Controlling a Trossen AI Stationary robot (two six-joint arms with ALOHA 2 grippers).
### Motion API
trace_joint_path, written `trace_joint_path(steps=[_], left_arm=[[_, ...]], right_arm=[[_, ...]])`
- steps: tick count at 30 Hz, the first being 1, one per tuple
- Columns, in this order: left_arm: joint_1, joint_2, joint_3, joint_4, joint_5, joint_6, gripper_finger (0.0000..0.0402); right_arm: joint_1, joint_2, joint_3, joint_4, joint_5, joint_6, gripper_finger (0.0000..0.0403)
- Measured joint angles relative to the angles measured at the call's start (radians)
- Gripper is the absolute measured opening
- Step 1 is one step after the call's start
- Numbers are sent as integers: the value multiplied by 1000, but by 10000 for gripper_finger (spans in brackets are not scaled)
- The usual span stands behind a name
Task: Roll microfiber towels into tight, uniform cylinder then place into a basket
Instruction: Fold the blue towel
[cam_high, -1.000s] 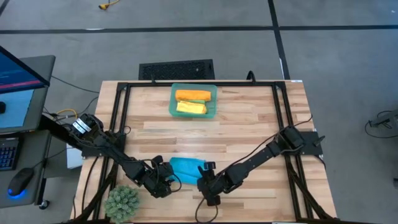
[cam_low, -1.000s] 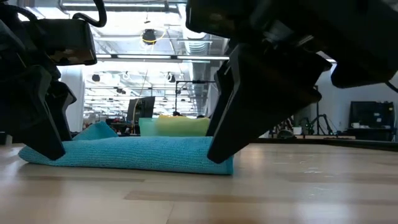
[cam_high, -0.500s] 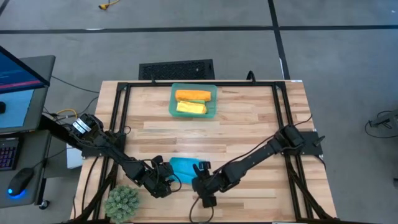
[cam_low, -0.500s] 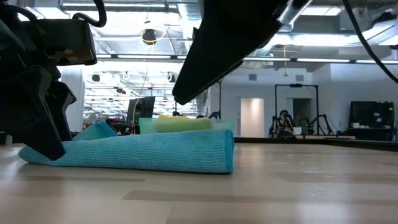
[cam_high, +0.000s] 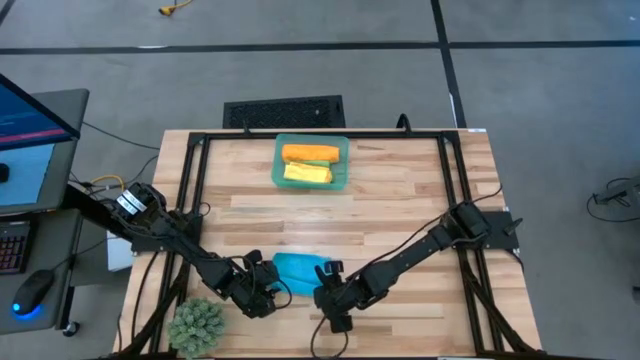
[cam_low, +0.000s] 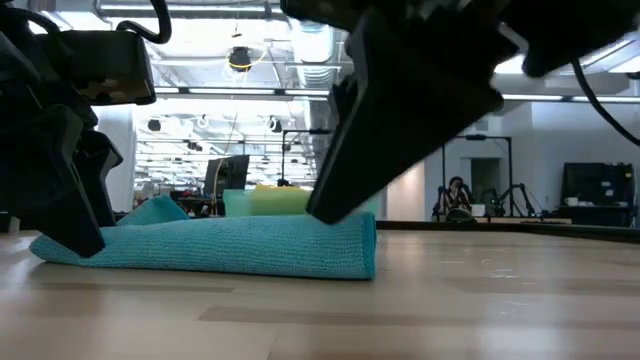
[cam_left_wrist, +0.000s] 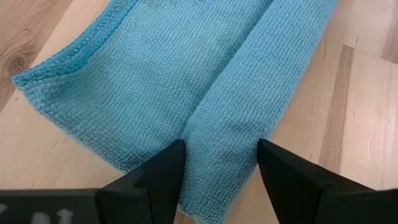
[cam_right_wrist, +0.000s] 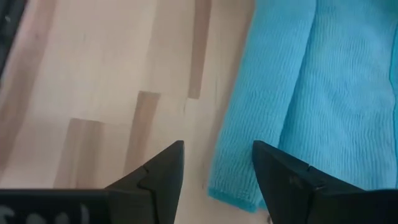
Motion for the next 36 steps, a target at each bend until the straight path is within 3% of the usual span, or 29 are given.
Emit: trace_joint_path(steps=[21, 25, 32, 36], left_arm=[[-18, 2, -1, 6, -22, 81, 196], [-41, 2, 14, 0, -31, 115, 196], [-98, 2, 59, -34, -52, 161, 196], [-142, 2, 96, -98, -118, 162, 196]], right_arm=[[-19, -6, -135, 99, 39, 129, 206], [-19, -5, -138, 100, 61, 140, 164], [-18, -5, -139, 101, 68, 143, 29], [-18, -4, -140, 107, 68, 143, 22]])
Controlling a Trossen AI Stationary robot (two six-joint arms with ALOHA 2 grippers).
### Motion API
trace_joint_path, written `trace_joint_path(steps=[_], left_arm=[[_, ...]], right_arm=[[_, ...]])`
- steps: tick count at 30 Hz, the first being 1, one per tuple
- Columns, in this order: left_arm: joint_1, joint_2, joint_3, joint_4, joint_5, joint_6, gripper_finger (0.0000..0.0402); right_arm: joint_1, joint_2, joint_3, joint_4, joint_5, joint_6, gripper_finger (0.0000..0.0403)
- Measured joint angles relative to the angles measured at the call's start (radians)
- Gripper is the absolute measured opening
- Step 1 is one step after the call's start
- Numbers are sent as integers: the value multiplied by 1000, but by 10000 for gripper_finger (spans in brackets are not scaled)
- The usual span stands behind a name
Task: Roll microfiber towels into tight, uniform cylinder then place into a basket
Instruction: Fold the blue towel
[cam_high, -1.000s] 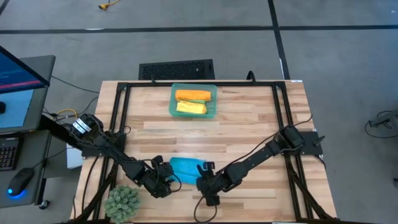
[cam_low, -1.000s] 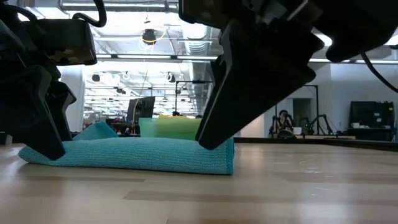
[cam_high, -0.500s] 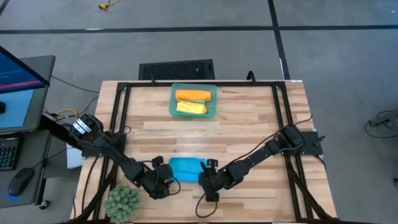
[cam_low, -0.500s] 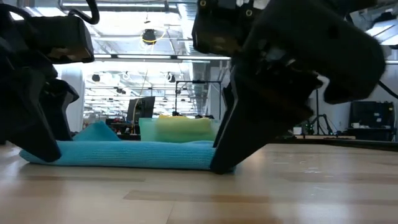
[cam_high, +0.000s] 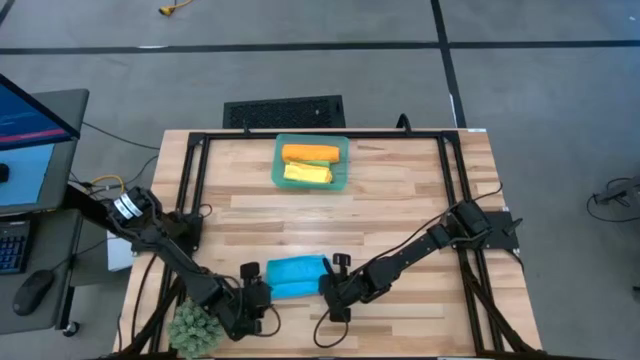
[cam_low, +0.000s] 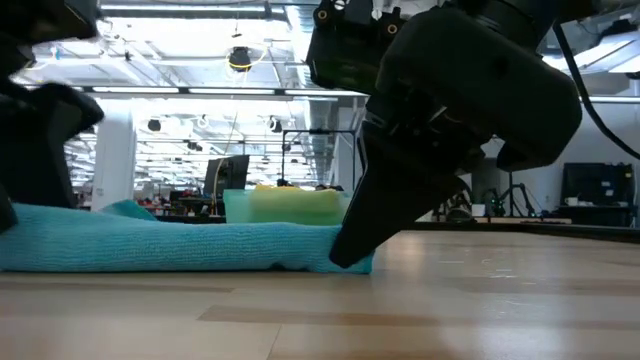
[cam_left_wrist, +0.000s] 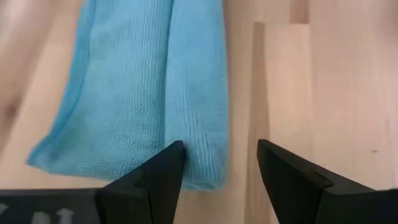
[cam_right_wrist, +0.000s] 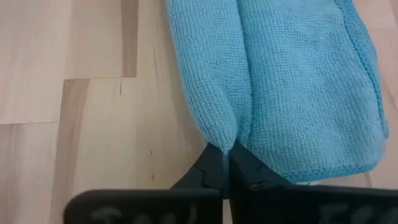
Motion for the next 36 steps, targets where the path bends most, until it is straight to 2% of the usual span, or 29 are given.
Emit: trace_joint_path(steps=[5, 10, 15, 20, 24, 30, 36], left_arm=[[-55, 0, 62, -83, -100, 17, 196], [-102, -1, 99, -76, -213, 111, 196], [-110, 15, 101, -73, -207, 165, 196], [-81, 86, 101, -82, -189, 176, 196], [-50, 136, 100, -88, -153, 177, 196], [-6, 159, 105, -141, -108, 93, 196], [4, 159, 104, -196, -118, 0, 196]], right_arm=[[-2, 2, -1, 10, -7, 10, 47], [-2, 2, 0, 10, -9, 17, 24], [-2, 2, 0, 10, -9, 17, 17], [-2, 3, -1, 11, -10, 17, 35], [-2, 3, -1, 11, -11, 17, 27], [1, 3, -1, 12, -11, 17, 21], [16, 4, -1, 21, -12, 2, 31]])
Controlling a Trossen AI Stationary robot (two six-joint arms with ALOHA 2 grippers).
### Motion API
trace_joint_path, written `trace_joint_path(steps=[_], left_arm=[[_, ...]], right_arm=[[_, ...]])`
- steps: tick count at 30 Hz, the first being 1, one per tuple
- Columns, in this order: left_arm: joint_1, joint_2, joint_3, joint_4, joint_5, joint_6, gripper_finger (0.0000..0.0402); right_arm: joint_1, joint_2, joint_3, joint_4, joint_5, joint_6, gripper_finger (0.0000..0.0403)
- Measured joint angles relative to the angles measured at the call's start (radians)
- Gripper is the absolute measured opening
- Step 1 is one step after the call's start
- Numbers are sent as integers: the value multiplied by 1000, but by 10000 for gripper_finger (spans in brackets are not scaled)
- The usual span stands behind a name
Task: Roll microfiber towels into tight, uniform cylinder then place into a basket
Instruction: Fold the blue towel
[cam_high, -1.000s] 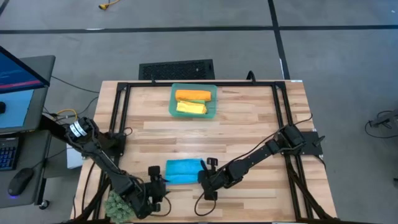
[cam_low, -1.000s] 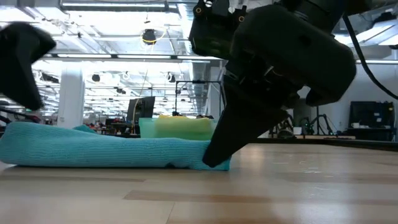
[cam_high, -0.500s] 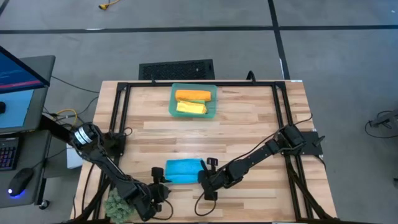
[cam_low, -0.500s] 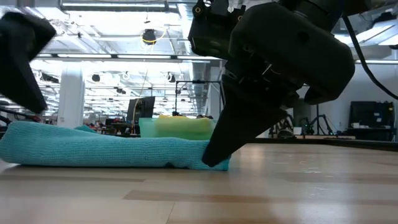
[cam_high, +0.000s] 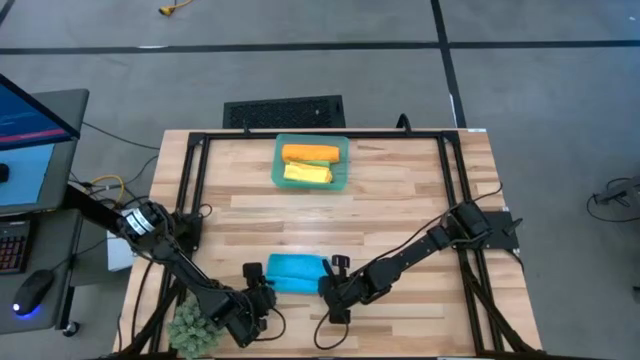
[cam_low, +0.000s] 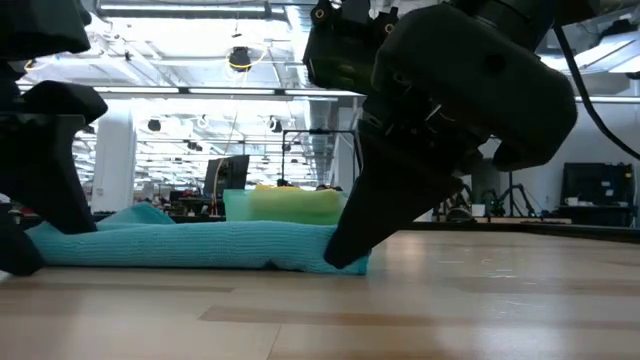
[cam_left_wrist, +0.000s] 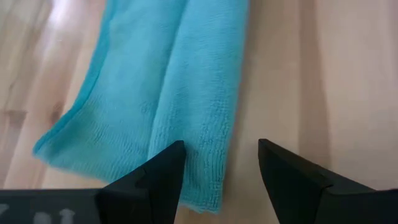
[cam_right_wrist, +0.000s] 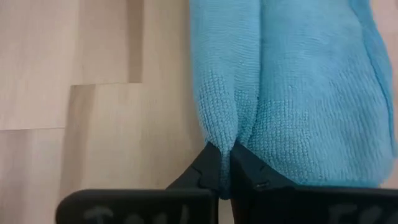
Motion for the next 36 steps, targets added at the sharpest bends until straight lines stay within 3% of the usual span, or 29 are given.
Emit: trace_joint_path(steps=[7, 13, 21, 26, 30, 36], left_arm=[[39, -1, 0, -80, 1, -51, 196], [83, -2, -2, -52, 58, 72, 187], [108, -2, -2, -19, 114, 252, 88], [109, -2, -2, -8, 158, 268, 15], [109, -2, 8, -17, 205, 231, 12], [93, -13, 79, -48, 383, 170, 6]], right_arm=[[12, 1, -1, 33, -33, -49, 19], [11, 1, -1, 36, -39, -49, 27], [11, 1, -1, 36, -39, -49, 23], [11, 1, -1, 40, -61, -47, 27], [24, 0, 5, 42, -84, -20, 18], [58, 5, 60, 41, -168, -19, 27]])
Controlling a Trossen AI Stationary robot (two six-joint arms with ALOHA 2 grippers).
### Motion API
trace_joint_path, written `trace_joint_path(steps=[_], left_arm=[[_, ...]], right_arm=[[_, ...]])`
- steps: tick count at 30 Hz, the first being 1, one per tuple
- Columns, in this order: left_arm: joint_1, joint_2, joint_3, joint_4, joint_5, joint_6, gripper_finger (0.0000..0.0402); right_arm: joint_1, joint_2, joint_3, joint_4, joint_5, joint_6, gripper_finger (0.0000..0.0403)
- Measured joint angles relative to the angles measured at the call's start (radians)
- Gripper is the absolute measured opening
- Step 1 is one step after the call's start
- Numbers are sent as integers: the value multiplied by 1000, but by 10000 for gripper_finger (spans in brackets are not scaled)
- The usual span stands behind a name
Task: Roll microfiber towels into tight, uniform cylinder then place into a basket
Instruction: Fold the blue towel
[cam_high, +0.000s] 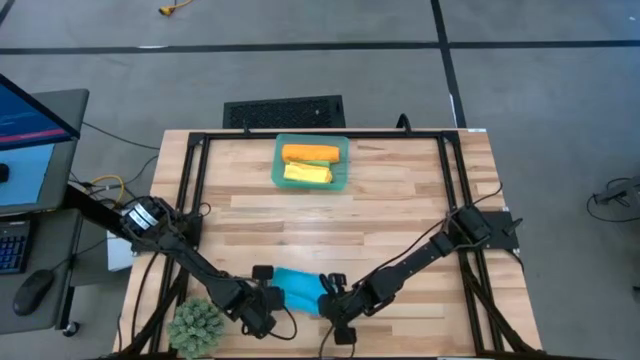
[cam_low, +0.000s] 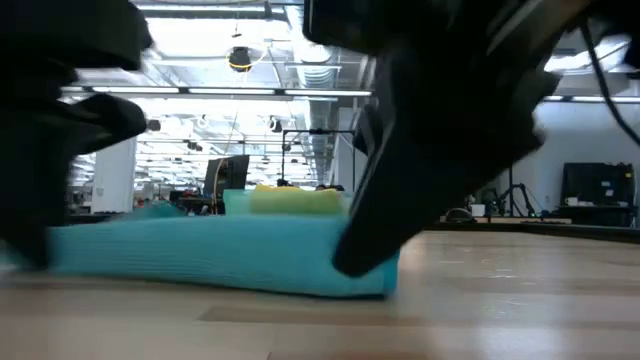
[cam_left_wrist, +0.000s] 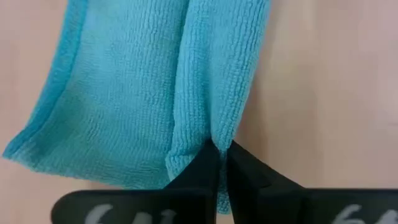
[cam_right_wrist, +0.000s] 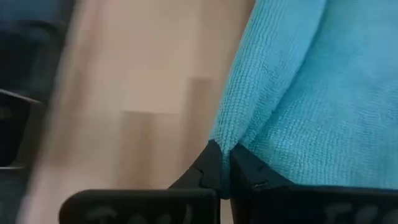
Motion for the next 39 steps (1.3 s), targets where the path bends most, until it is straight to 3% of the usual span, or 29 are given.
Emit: trace_joint_path(steps=[8, 18, 21, 30, 39], left_arm=[[41, -42, 71, -33, 220, -130, 6], [169, -50, 62, -132, 284, -345, 6], [214, -50, 62, -134, 300, -349, 6], [280, -50, 81, -108, 485, -268, 7], [379, -50, 82, -142, 617, -370, 7]], right_arm=[[12, 0, 33, 20, -49, 21, 18], [6, -2, 34, 21, -44, 176, 19], [4, -2, 34, 18, -60, 196, 17], [8, -4, 35, -12, -95, 229, 18], [-2, -5, 36, -94, -65, 383, 23]])
